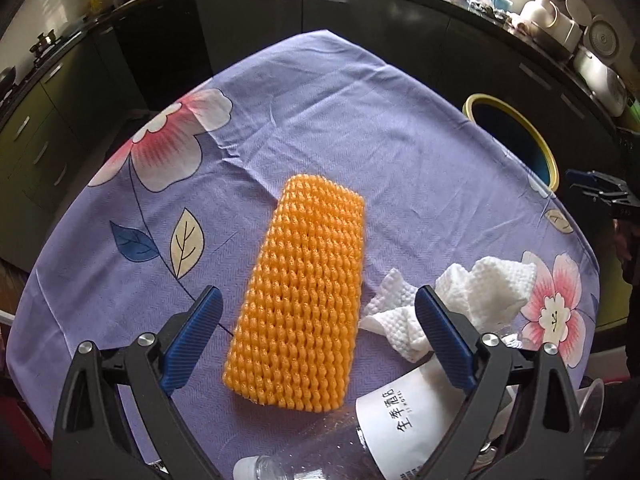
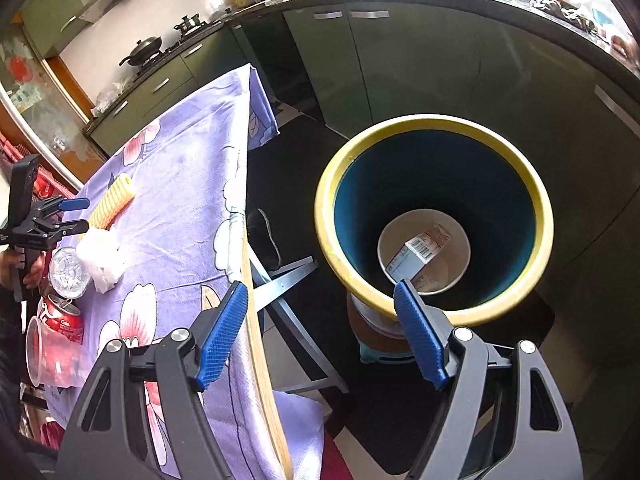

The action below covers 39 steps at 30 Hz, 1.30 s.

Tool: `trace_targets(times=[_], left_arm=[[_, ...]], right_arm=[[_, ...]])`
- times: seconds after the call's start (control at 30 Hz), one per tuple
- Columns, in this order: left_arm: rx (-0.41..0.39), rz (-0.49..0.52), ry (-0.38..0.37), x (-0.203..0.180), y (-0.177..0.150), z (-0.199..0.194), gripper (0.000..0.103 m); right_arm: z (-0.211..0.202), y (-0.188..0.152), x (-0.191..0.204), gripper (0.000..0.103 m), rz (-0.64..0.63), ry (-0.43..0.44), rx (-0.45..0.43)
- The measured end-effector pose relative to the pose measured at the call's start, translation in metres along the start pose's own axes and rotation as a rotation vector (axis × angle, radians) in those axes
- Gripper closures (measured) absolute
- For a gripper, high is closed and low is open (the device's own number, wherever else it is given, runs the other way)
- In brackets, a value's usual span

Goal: Collect trash
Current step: 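Grasp the orange foam net with the left gripper and drop it into the bin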

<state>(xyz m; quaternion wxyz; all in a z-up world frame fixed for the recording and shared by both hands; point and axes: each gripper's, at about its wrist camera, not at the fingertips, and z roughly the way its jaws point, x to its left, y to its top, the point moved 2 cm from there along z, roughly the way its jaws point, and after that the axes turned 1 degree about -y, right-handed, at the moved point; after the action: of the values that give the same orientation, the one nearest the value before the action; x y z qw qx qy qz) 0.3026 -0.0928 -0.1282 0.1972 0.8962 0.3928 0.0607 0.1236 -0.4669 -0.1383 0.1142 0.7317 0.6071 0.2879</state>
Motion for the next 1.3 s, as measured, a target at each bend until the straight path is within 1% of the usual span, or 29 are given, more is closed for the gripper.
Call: trace_targets(times=[0.13,0.23,0.3,0.33,0.37,0.4,0.43,0.5,0.63,0.7,0.77,0.9,1.0,1.13,1.3], left_arm=[[0.071,0.026,0.011,-0.001,-0.001,0.014,0.011],[0.097,0.029,-0.002,-0.001,0.0,0.019,0.019],[0.106,0.028,-0.004,-0.001,0.0,0.02,0.028],[0.112,0.026,-0.001,0.0,0.0,0.021,0.031],[0.118,0.024,0.001,0.001,0.0,0.022,0.038],[0.125,0.021,0.002,0.002,0.0,0.023,0.042],[0.13,0.021,0.001,0.002,-0.001,0.024,0.043],[0.126,0.019,-0.006,0.004,-0.001,0.026,0.049],[0.104,-0.021,-0.032,0.011,0.001,0.02,0.064],[0.086,-0.033,-0.031,0.013,0.001,0.013,0.081],[0.064,-0.035,-0.021,0.013,0.003,0.004,0.089],[0.019,-0.043,0.027,0.009,0.007,-0.014,0.091],[-0.01,-0.052,0.034,0.001,0.014,-0.031,0.091],[-0.032,-0.004,0.015,-0.037,0.029,-0.053,0.091],[-0.021,0.068,-0.073,-0.111,0.068,-0.055,0.091]], right_arm=[[0.004,0.001,0.006,0.028,-0.011,0.007,0.006],[0.006,0.001,0.009,0.028,-0.016,0.01,0.01],[0.008,0.001,0.011,0.028,-0.018,0.011,0.013],[0.008,0.001,0.011,0.028,-0.017,0.011,0.014],[0.008,0.001,0.011,0.028,-0.016,0.011,0.015],[0.008,0.001,0.011,0.028,-0.015,0.011,0.014],[0.008,0.001,0.011,0.028,-0.013,0.012,0.013],[0.007,0.0,0.011,0.028,-0.011,0.014,0.011],[0.006,-0.001,0.012,0.028,-0.009,0.019,0.005],[0.006,-0.001,0.012,0.028,-0.009,0.021,0.005],[0.006,-0.002,0.013,0.028,-0.009,0.024,0.004],[0.004,-0.002,0.015,0.028,-0.014,0.025,-0.004],[0.0,-0.003,0.015,0.028,-0.018,0.024,-0.017],[-0.006,-0.005,0.007,0.028,-0.016,-0.005,-0.04],[-0.017,-0.015,-0.017,0.028,-0.005,-0.089,-0.083]])
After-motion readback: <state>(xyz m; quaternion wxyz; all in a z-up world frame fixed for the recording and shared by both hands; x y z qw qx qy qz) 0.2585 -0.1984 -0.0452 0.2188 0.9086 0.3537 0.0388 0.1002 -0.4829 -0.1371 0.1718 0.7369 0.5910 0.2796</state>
